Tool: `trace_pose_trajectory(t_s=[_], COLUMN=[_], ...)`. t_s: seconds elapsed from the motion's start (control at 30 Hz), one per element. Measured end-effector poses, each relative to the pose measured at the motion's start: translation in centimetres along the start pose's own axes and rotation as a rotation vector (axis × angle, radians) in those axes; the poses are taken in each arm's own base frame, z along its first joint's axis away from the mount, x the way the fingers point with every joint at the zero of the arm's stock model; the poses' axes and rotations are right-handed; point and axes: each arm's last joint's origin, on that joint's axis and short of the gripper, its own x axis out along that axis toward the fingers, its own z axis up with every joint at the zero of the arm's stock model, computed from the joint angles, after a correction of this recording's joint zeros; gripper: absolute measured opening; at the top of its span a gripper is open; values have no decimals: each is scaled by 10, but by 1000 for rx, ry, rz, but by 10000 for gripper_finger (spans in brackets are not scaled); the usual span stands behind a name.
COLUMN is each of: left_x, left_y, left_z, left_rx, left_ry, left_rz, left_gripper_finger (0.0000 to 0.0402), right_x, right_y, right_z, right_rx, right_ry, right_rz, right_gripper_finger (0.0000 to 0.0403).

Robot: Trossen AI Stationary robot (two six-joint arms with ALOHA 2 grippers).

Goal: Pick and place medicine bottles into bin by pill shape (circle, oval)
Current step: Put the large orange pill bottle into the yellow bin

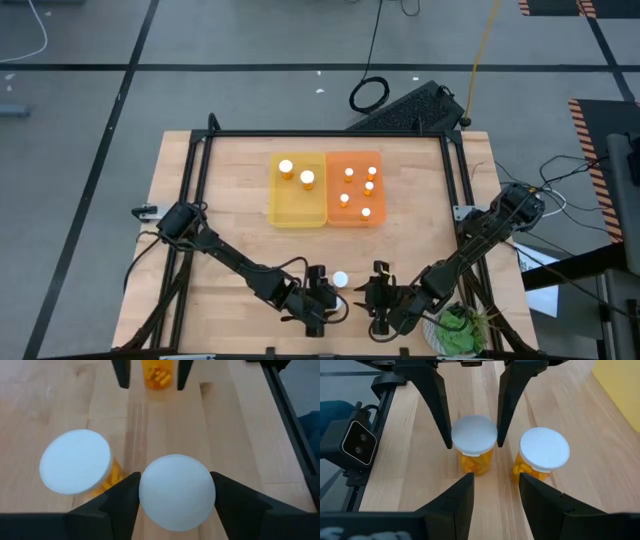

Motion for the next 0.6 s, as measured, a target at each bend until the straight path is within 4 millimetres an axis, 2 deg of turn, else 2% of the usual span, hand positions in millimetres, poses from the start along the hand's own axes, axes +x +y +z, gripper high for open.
trace_pose_trajectory(t_s=[0.27, 0.5, 0.6], left_x=[-1, -9, -18], left_y=[-1, -4, -3], left_z=[3, 17, 26], left_rx=[15, 59, 78], left_ry=[-1, 16, 33], left_rz=[-16, -11, -6], left_gripper_finger=[225, 226, 225], right_x=[0, 0, 0], right_y=[0, 0, 0], right_z=[0, 0, 0], right_rx=[-2, -11, -25], right_ry=[0, 0, 0], right_rz=[0, 0, 0], right_gripper_finger=[148, 148, 148])
